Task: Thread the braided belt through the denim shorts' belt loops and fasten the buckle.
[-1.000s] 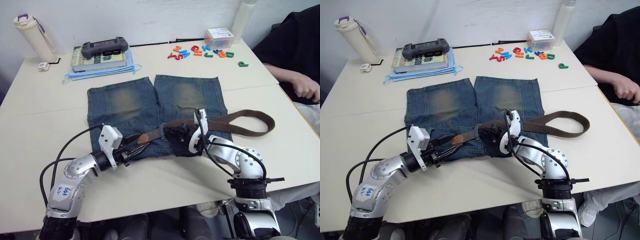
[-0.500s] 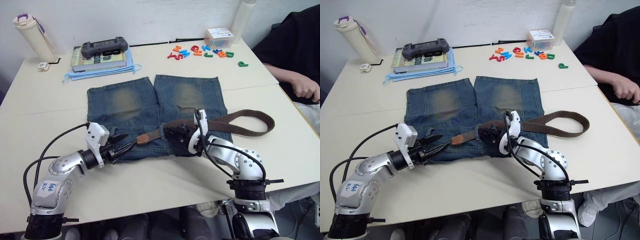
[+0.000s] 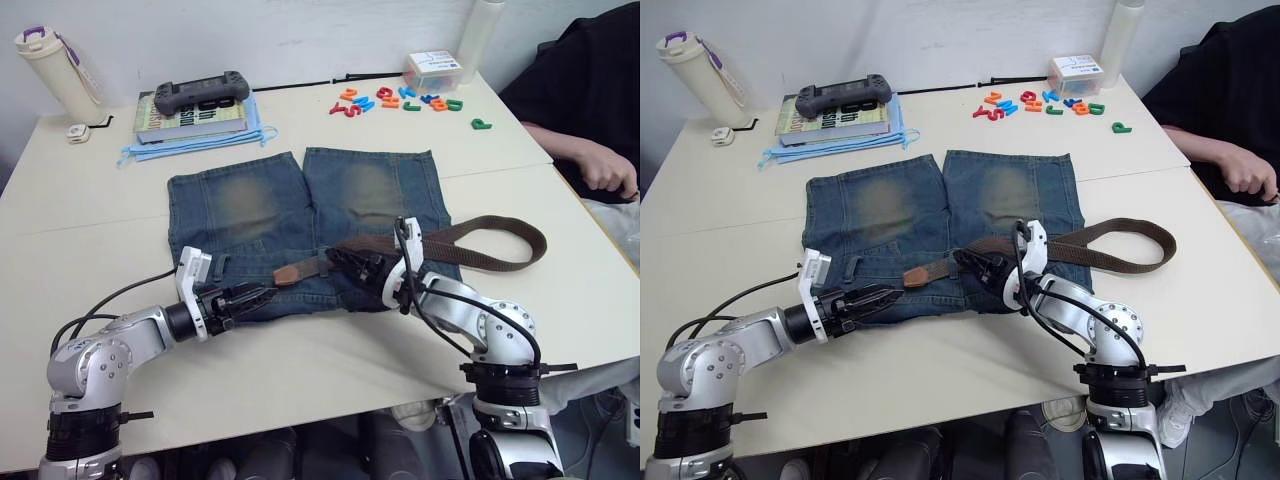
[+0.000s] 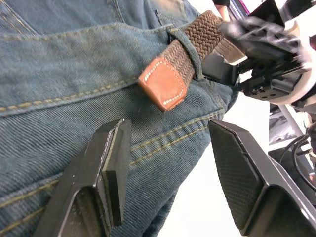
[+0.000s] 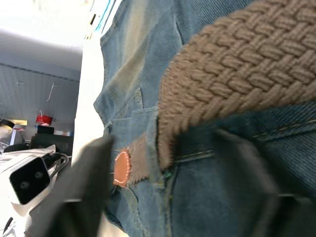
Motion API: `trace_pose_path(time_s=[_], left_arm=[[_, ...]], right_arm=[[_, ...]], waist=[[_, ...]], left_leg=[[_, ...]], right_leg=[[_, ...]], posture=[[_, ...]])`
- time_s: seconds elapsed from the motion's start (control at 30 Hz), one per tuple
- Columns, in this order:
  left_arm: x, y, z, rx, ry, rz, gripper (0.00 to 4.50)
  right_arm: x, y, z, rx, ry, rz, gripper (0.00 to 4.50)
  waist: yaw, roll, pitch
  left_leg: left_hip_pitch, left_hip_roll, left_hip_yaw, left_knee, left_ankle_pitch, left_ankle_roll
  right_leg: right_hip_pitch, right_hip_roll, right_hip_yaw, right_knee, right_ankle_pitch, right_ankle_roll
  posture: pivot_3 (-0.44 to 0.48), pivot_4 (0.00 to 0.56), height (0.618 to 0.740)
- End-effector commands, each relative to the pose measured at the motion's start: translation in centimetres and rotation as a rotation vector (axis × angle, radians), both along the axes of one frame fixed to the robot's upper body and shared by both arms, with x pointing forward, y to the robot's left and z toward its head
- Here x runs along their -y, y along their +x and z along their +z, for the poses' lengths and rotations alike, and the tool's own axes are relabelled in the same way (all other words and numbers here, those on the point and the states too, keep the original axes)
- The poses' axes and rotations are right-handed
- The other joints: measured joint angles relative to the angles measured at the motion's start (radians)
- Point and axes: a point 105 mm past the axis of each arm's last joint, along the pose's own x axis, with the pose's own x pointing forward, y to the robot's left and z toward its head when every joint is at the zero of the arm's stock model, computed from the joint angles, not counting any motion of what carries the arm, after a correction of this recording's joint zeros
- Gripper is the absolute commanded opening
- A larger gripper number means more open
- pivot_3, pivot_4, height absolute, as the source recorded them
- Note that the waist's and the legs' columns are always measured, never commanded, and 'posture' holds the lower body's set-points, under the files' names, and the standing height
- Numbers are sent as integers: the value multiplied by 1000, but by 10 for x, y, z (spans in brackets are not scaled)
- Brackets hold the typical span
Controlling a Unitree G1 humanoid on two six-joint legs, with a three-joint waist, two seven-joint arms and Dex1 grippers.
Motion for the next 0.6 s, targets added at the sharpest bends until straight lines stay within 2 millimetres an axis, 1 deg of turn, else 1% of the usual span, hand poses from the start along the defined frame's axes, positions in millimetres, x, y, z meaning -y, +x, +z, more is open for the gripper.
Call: trace_pose_path(time_s=[0.03,0.1,0.23,0.27,0.33,0.47,0.53,0.6], left_arm=[[4,6,5,-1,-34,22,2791],[5,10,3,-15,-33,42,2791],[6,15,2,-53,-77,69,2791],[7,15,3,-63,-90,63,2791],[12,13,2,-83,-105,44,2791],[19,12,5,-105,-149,22,2791],[21,12,8,-107,-168,16,2791],[22,14,9,-109,-180,20,2791]], right_arm=[[12,-11,8,41,-23,-14,4386],[18,-19,11,70,-66,-3,4386],[23,-34,22,157,-147,43,4386],[23,-38,24,195,-199,63,4386],[21,-45,33,284,-278,98,4386],[13,-57,54,451,-331,151,4386],[11,-62,56,526,-418,188,4386],[10,-65,51,582,-520,216,4386]], waist=[[4,-1,0],[6,-1,0],[7,-1,0],[6,-1,0],[6,-1,0],[9,-1,0],[19,-1,0],[24,-2,-1]], left_leg=[[0,0,0,1,0,0],[-1,-1,0,1,0,0],[-1,0,0,1,0,0],[-1,0,1,1,0,0],[-1,0,1,1,0,0],[-1,0,1,2,0,0],[-1,0,1,3,0,0],[-2,0,1,4,0,0]], right_leg=[[0,0,0,0,0,0],[0,0,0,0,0,0],[0,0,0,-1,0,0],[-1,0,0,-2,0,0],[-1,0,0,-2,0,0],[0,0,0,-2,0,0],[-1,0,0,-2,0,0],[0,0,0,-2,0,0]], posture=[[0,150,731],[0,150,731],[0,150,731],[0,150,731],[0,150,731],[0,150,731],[0,150,731],[0,150,731]])
